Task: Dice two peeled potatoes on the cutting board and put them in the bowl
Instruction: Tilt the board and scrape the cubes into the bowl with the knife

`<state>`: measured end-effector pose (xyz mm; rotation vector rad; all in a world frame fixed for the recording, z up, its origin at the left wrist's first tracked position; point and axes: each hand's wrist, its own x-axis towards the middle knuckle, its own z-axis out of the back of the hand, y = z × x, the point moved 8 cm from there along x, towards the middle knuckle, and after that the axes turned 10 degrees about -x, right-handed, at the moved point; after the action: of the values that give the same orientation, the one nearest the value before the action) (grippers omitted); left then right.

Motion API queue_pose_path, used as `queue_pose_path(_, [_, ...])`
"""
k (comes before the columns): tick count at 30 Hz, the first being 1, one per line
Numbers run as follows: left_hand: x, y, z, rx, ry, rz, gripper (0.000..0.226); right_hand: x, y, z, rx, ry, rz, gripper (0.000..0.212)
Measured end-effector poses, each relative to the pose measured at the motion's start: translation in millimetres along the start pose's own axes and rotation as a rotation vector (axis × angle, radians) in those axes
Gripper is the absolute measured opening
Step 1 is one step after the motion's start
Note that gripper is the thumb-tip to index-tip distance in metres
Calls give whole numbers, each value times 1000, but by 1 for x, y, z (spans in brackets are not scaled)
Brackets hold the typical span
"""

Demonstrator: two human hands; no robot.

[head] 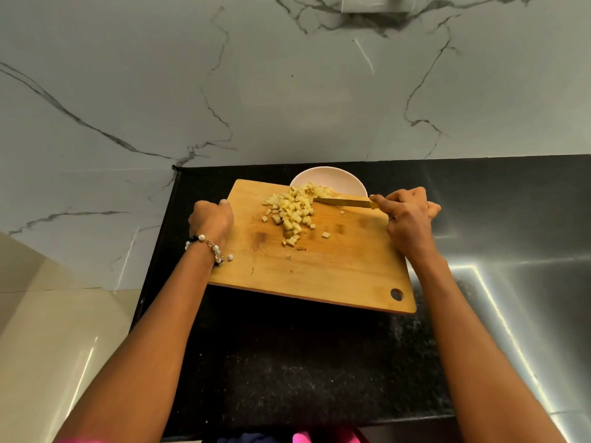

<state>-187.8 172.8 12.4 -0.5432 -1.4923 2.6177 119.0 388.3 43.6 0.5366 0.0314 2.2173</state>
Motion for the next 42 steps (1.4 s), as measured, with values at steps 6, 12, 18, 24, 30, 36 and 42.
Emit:
queue_pose_path(6, [0, -2, -7, 20, 17, 1, 27, 15, -6, -3, -4, -3, -88, 35])
queue_pose_path(12, [5, 0, -11, -3, 12, 27, 26, 6, -7, 20, 58, -70, -79, 41])
queue_pose_path(18, [5, 0, -10, -35, -22, 76, 22, -29, 7, 36, 92, -21, 204, 44])
queue_pose_path(24, [1, -2, -11, -31, -19, 66, 21, -30, -10, 26, -18, -19, 66, 39])
queue_pose_path(30, [-6, 1, -11, -17, -1, 72, 31, 3, -22, 4, -55, 50, -118, 36])
queue_pose_path(36, [-6, 1, -12, -19, 10, 86, 30, 16, -22, 2, 43, 5, -200, 37])
queue_pose_path(42, [-8, 0, -19, -27, 7, 107, 25, -17, 20, 31, 224, -53, 70, 36])
